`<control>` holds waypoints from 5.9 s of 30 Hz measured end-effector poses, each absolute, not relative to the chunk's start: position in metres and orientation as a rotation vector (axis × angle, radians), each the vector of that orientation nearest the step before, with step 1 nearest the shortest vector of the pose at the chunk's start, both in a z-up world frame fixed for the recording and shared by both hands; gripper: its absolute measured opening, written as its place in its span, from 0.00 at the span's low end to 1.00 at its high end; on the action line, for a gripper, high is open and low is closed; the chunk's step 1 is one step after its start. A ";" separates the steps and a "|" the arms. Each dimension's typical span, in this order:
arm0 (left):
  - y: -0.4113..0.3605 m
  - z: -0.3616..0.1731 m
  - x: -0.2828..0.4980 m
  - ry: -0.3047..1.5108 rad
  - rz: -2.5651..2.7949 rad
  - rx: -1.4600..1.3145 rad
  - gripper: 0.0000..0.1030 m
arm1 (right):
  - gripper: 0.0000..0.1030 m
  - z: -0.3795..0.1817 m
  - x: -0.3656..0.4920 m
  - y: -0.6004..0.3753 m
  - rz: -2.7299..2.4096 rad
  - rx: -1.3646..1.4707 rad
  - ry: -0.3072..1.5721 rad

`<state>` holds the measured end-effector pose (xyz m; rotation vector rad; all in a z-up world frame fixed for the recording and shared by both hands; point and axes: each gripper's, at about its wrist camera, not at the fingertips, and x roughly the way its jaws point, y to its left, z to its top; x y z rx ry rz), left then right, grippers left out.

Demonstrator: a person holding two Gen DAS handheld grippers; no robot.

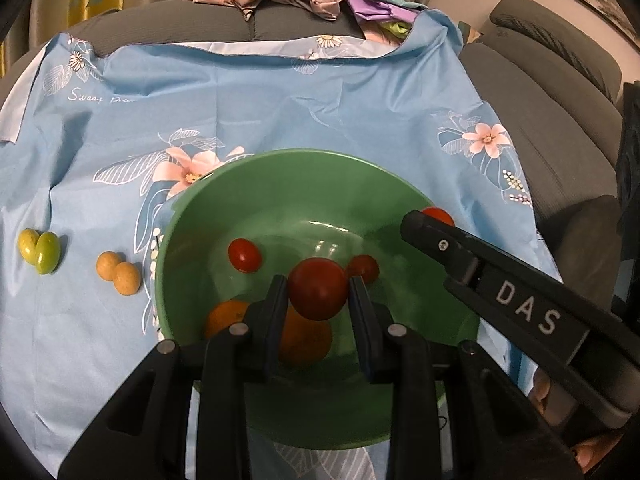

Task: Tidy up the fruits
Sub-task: 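Open the right tool over the bowl while the left tool releases its tomato into it, then move both tools back over the small yellow fruits on the cloth, then grasp a small yellow fruit with the right tool while the left tool grasps the other, then carry the yellow fruit over the bowl with the right tool while the left tool carries its fruit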

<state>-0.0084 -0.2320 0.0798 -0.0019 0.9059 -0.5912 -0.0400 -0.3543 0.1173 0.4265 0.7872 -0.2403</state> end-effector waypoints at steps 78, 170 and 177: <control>0.052 0.079 0.022 0.894 -0.190 -0.297 0.63 | 0.46 0.133 -0.014 -0.195 0.212 0.162 0.779; 0.016 0.064 0.021 0.881 -0.294 -0.230 0.25 | 0.27 0.081 0.034 -0.149 0.116 0.102 0.948; 0.014 0.075 0.013 0.838 -0.306 -0.224 0.25 | 0.27 0.081 0.013 -0.150 0.132 0.167 0.898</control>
